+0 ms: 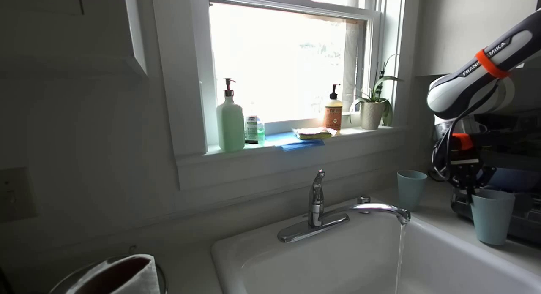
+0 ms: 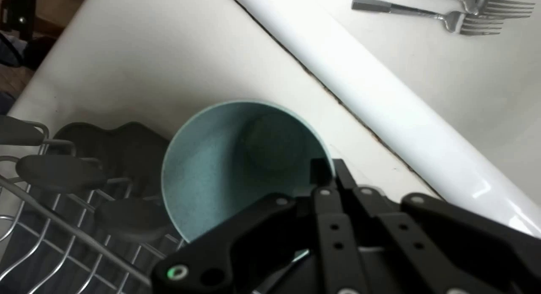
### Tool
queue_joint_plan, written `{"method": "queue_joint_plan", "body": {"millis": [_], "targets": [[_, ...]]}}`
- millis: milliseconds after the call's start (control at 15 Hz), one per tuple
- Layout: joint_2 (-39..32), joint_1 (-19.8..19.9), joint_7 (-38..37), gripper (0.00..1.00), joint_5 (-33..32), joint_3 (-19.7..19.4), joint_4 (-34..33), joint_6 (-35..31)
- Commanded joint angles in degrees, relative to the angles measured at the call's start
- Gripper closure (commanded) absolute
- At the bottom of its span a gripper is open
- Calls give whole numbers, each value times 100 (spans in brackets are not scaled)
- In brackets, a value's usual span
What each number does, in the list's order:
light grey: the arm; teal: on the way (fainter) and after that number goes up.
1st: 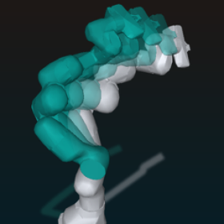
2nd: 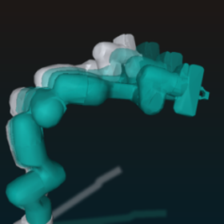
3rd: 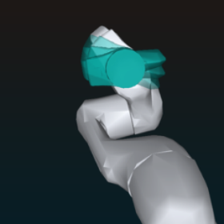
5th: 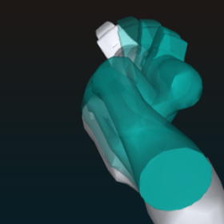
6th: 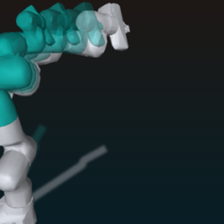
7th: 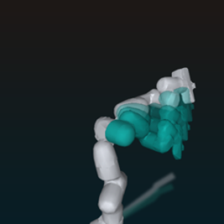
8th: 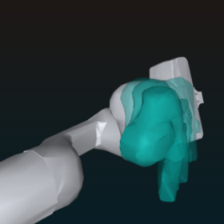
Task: Push the faucet handle upwards then push the faucet to the right, place the cup at the front of the counter under the running faucet then put it back on the counter
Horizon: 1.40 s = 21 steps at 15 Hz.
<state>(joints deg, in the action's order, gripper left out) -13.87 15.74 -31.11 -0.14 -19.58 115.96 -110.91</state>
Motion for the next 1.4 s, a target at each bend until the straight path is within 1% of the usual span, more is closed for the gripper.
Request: {"method": "queue_joint_plan", "body": {"millis": [0,267,467,867,1133,1333], "targets": [[226,-78,-172,99,235,77,-76,243],[401,-236,-382,99,599,286,-102,533],[409,-386,-687,99,902,460,-72,517],[178,-639,-1985,99,1424,672,108,-277],[31,-734,-2609,99,1702,764,360,-945],[-76,-770,-2948,99,2029,856,490,-1302]]}}
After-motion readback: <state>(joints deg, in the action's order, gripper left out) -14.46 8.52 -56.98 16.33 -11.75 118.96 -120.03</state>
